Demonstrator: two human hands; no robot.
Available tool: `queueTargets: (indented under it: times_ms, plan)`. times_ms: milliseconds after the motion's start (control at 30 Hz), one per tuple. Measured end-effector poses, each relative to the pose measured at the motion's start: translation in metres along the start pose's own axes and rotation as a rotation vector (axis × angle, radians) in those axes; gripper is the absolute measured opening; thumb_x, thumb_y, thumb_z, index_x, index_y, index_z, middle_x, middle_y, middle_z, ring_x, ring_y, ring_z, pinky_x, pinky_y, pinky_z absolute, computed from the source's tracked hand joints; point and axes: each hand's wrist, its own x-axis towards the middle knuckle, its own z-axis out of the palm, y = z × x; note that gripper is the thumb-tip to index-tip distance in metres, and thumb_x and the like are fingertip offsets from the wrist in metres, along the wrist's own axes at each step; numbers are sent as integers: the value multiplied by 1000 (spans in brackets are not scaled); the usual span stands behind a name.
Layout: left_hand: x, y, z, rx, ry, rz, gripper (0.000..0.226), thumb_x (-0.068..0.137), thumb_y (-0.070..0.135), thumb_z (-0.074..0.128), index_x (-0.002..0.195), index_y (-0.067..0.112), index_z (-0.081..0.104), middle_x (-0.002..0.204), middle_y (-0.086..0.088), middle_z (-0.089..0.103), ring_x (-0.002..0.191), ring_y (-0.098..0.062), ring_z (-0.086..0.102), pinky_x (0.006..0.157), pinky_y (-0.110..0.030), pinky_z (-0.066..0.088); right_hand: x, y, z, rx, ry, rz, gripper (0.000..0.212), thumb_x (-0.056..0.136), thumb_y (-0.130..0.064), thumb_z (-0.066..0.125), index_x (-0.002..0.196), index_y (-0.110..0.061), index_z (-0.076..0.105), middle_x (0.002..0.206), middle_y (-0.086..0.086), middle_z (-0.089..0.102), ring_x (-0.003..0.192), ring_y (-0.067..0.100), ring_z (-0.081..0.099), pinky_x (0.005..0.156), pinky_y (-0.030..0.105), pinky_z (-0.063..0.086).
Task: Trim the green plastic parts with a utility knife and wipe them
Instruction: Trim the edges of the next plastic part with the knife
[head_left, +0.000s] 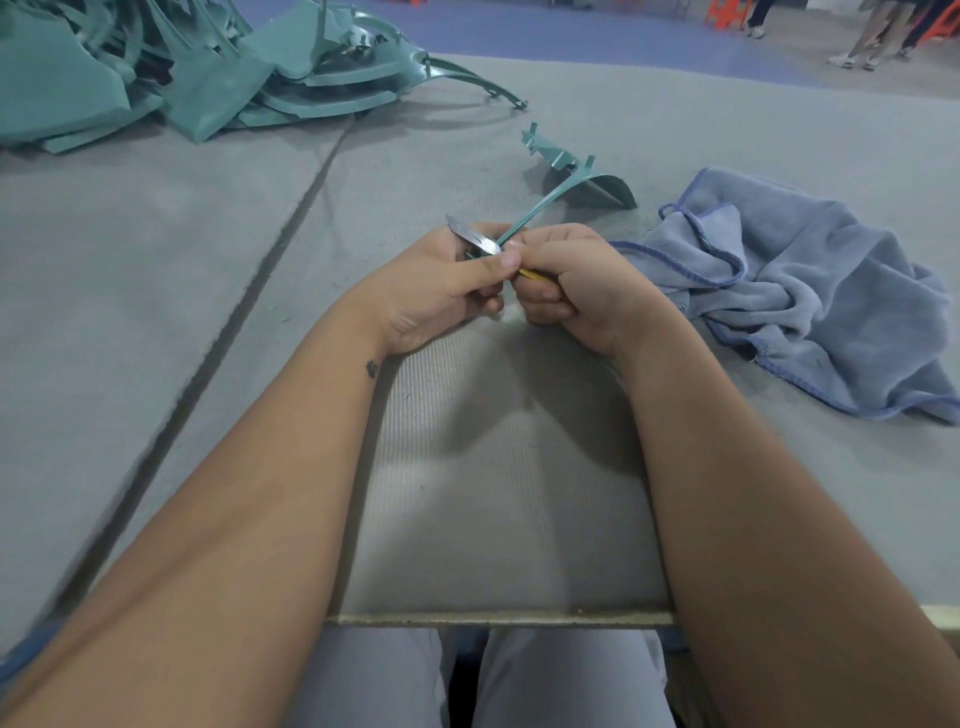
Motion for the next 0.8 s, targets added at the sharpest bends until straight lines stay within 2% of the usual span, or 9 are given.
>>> queueTargets:
  times_ms: [100,233,300,333,400,500,633,733,800]
  plan:
    - [2,-1,1,-35,30,-1,12,94,11,52,100,12,61,75,2,43,64,-7,35,59,-19,39,1,2,3,3,65,-38,31,101,-8,40,77,-4,59,43,-2,33,36,5,21,36,16,18]
    - [7,-3,4,-17,117,4,18,101,7,44,97,11,60,70,4,45,59,-6,33,55,-17,39,5,4,9,-44,186,-50,25,100,-9,44,98,6,63,41,-5,33,38,6,20,39,18,17]
    - [8,-4,5,-5,140,6,17,101,7,44,97,10,60,71,3,46,58,-6,34,55,-17,40,7,5,11,-93,245,-57,27,99,-9,44,102,11,62,40,-7,32,38,6,20,40,20,17]
    - [8,-4,5,-3,153,8,16,101,8,44,98,10,59,72,2,47,57,-6,35,55,-17,40,7,5,12,-116,269,-66,27,99,-9,44,100,11,63,40,-7,32,37,6,21,40,20,18]
    - [8,-4,5,8,177,12,15,101,8,45,97,10,59,73,1,48,55,-4,37,55,-17,42,7,6,15,-151,301,-97,27,98,-8,45,81,-1,66,39,-8,32,37,6,22,40,20,20]
    - [10,-4,6,43,257,1,12,101,9,47,95,8,57,69,0,45,51,-3,38,52,-17,42,9,7,17,-171,366,-144,38,97,-7,45,61,-15,54,39,-10,33,36,4,25,39,18,24]
    - [11,-5,5,49,332,-21,8,98,10,53,91,9,55,61,2,38,46,-3,37,48,-18,40,15,5,8,0,520,-116,36,100,-11,42,64,-13,48,41,-7,32,35,6,22,38,20,20]
    - [8,-2,2,39,313,-23,8,96,14,57,88,12,57,55,10,44,47,-4,38,48,-19,40,17,6,4,107,513,-108,34,102,-12,40,69,-11,48,39,-8,31,33,6,21,37,19,19]
    - [8,0,-1,161,362,-16,11,95,19,60,85,16,60,58,10,46,53,-5,43,53,-23,42,16,7,3,117,473,-105,33,102,-14,40,70,-11,49,40,-6,33,35,7,22,37,20,19]
